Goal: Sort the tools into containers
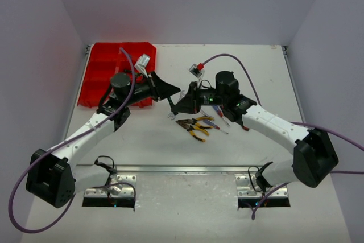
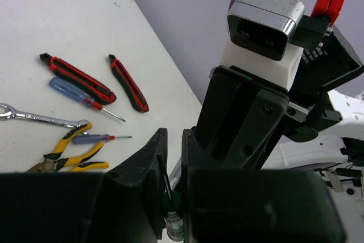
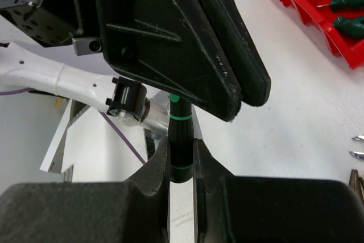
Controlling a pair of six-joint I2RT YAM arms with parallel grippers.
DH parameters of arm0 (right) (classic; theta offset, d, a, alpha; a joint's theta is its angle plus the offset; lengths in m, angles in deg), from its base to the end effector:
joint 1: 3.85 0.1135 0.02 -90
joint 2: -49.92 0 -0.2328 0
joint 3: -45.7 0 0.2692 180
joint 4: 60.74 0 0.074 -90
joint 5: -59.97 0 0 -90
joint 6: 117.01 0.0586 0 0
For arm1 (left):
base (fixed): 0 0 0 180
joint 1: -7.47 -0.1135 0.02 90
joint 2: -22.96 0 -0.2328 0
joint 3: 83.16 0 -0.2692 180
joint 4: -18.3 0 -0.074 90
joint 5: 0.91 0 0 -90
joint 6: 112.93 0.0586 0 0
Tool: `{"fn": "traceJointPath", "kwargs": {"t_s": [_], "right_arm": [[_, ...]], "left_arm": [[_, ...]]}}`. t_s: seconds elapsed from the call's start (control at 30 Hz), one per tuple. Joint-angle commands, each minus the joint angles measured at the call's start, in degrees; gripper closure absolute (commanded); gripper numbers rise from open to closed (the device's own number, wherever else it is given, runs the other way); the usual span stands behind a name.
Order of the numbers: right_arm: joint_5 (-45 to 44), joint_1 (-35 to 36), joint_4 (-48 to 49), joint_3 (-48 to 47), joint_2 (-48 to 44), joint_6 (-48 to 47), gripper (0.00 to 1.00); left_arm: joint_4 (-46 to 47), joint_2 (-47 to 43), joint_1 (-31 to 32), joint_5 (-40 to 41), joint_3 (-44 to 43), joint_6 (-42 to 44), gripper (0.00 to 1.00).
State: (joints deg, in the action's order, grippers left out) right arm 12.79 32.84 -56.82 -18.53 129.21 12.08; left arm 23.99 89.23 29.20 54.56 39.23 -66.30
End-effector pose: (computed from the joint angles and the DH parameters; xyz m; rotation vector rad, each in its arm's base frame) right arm 0.2580 0.2419 0.2497 -0.5772 1.9276 1.5597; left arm 0.2799 -0.1473 0.2797 0.1758 1.7860 -1.3302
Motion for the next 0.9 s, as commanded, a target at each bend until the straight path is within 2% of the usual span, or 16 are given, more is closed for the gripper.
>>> {"fn": "traceJointPath", "kwargs": {"t_s": [0.0,0.03,0.07,0.1,0.17,0.23,0.27,0.37,0.43,0.57,0.73,0.87], "right_arm": [[3.2,0.7,2.9,-0.9,-1.3,-1.0,0.98],[3.1,0.7,2.5,-1.2,-1.3,-1.3,0.79],[1.5,0.7,1.1,-1.6,-1.5,-2.2,0.28],[1.2,0.7,-0.7,-1.7,-2.0,-3.2,0.04],[-6.0,0.7,-9.5,-1.8,-5.4,-8.1,0.01],[-14.8,0.7,-16.0,-0.7,-9.3,-12.1,0.01],[-19.3,0.7,-18.8,0.1,-11.7,-13.2,0.01],[-31.6,0.6,-25.5,5.7,-21.1,-16.7,0.01],[-35.0,0.5,-28.6,7.9,-26.4,-18.3,0.01],[-36.9,0.4,-33.5,12.8,-38.9,-18.4,0.01],[-34.2,0.4,-40.1,14.8,-49.5,-15.3,0.01],[-32.7,0.5,-43.9,16.5,-55.2,-14.3,0.01]], "left_arm": [[3.5,-0.8,-0.4,0.7,-1.4,1.4,1.00],[2.9,-0.8,-0.3,-0.1,-2.0,2.6,1.00],[-0.7,-0.6,-0.4,0.7,-5.3,7.3,1.00],[-5.2,-0.3,-0.4,2.9,-6.0,11.4,1.00],[-16.8,0.6,-0.4,16.1,-13.4,18.9,1.00],[-20.3,3.8,-0.4,25.0,-17.9,29.2,1.00],[-21.2,4.6,-0.4,29.9,-19.1,31.3,1.00],[-18.9,13.9,-0.4,53.0,-23.9,42.3,1.00],[-14.0,19.8,-0.8,64.0,-28.8,48.7,1.00],[-3.8,35.0,-3.0,68.0,-36.6,68.4,1.00],[3.9,42.5,-8.2,65.0,-39.8,76.0,1.00],[13.7,42.9,-10.2,61.4,-32.7,80.3,1.00]]}}
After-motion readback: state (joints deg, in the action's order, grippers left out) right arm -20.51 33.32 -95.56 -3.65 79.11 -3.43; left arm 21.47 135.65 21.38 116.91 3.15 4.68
